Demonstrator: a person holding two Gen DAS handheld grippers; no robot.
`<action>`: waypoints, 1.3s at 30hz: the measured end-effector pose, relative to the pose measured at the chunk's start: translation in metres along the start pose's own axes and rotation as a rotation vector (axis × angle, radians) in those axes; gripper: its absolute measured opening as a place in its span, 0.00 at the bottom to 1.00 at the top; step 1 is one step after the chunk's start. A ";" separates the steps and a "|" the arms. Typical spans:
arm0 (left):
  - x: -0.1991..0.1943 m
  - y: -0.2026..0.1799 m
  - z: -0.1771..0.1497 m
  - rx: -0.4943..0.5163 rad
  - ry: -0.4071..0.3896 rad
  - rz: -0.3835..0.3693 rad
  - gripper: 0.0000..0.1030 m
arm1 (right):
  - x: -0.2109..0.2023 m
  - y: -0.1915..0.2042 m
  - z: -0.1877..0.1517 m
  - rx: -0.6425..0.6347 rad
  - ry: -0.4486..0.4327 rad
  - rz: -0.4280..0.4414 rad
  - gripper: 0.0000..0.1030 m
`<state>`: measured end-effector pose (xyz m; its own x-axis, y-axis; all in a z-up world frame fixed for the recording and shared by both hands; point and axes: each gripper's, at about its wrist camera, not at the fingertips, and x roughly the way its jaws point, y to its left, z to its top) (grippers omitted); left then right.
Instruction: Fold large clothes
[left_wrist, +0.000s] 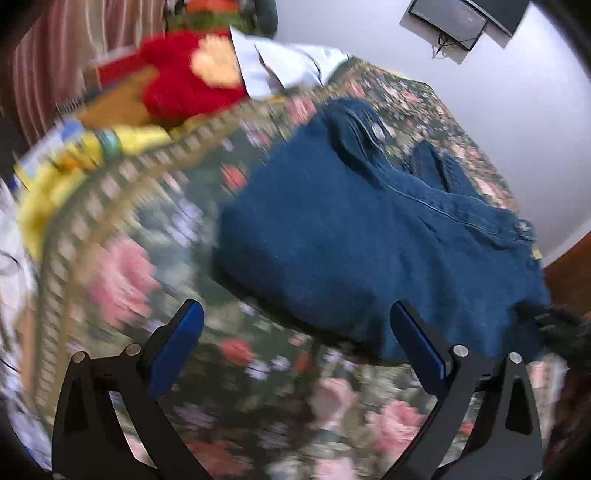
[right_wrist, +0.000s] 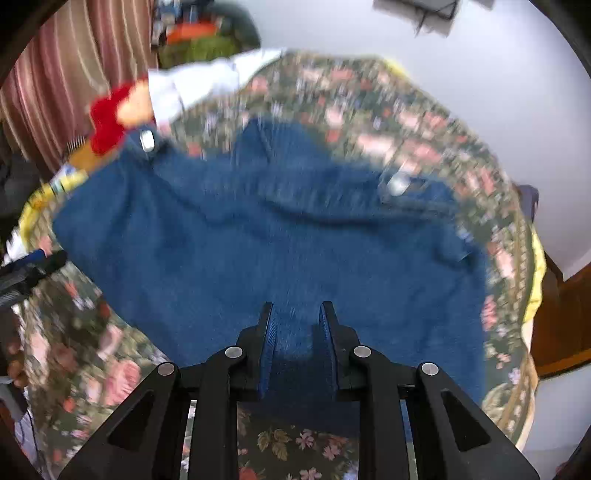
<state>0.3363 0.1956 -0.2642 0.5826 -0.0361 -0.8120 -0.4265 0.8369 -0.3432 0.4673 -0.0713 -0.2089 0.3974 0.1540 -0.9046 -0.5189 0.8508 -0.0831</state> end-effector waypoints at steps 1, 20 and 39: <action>0.005 0.001 -0.001 -0.037 0.017 -0.042 0.99 | 0.014 0.001 -0.003 -0.010 0.036 -0.009 0.19; 0.073 -0.006 0.026 -0.384 0.022 -0.209 0.74 | 0.033 -0.017 -0.019 0.033 -0.002 0.082 0.19; -0.036 -0.048 0.022 -0.008 -0.274 0.090 0.30 | 0.026 0.051 0.015 0.045 0.088 0.409 0.19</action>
<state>0.3513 0.1682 -0.2084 0.7070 0.1879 -0.6818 -0.4897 0.8256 -0.2802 0.4618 -0.0162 -0.2305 0.0981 0.4416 -0.8918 -0.5861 0.7499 0.3069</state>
